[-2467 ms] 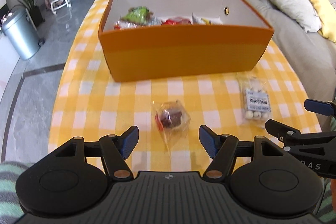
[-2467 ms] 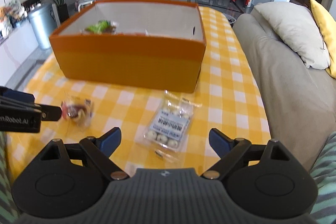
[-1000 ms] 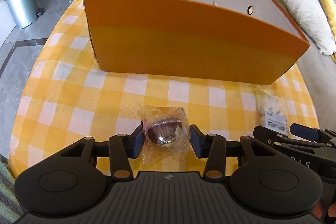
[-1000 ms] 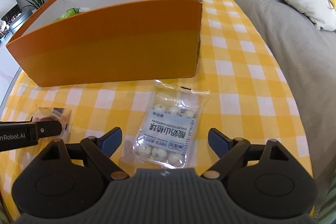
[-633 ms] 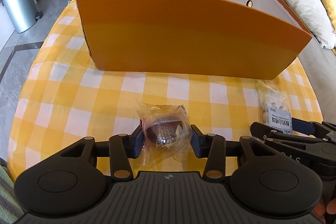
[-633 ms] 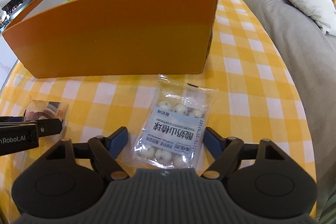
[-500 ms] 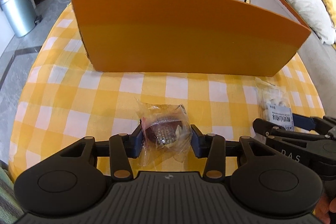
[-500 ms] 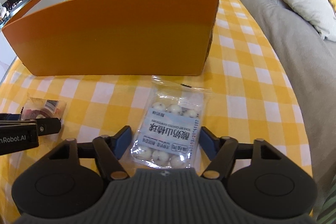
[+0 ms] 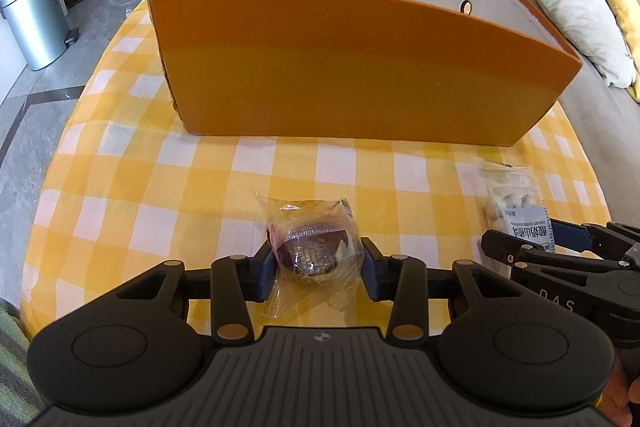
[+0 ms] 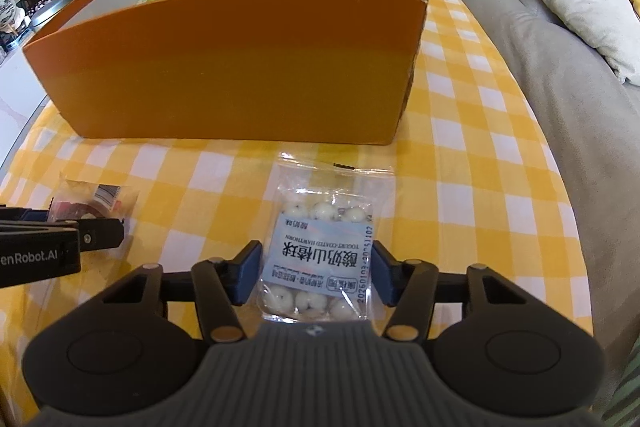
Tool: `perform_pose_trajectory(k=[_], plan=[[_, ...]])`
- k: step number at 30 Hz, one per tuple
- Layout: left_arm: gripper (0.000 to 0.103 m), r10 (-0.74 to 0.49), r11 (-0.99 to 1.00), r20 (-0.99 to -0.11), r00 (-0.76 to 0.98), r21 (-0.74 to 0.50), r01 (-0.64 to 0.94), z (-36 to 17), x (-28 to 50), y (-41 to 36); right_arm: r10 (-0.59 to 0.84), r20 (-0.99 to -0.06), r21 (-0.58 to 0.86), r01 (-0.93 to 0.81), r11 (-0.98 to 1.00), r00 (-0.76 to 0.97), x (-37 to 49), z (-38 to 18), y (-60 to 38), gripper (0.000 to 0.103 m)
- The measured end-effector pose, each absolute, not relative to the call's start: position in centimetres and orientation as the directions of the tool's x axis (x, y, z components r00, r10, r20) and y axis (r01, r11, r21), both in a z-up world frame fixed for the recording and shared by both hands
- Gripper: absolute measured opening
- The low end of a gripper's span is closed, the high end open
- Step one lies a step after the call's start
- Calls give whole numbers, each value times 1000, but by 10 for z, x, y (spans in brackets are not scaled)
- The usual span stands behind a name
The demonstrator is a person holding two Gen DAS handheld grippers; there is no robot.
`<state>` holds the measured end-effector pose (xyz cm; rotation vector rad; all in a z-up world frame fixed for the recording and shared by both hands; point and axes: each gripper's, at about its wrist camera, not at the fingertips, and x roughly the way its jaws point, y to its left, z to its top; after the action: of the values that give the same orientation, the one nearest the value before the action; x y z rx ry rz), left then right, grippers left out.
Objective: Organize snacks
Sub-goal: 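Grasp the wrapped chocolate pastry with left tool while right tool grasps the yogurt-ball bag, then lift both items and carry them over the orange box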
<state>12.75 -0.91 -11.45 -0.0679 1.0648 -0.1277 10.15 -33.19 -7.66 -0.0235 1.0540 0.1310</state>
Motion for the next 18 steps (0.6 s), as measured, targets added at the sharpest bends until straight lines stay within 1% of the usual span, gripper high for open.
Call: perform_pose_trajectory(k=[11,18], plan=[[47,-188,982,-853,487,-171,79,-91,113,-6,137,-869,84,-130,988,476,84,-53,-333,53],[47,-219,975,-822,525,-198,97,-67,107,-7,167,-839,102,-152,983,518,68,-24,-332,53]])
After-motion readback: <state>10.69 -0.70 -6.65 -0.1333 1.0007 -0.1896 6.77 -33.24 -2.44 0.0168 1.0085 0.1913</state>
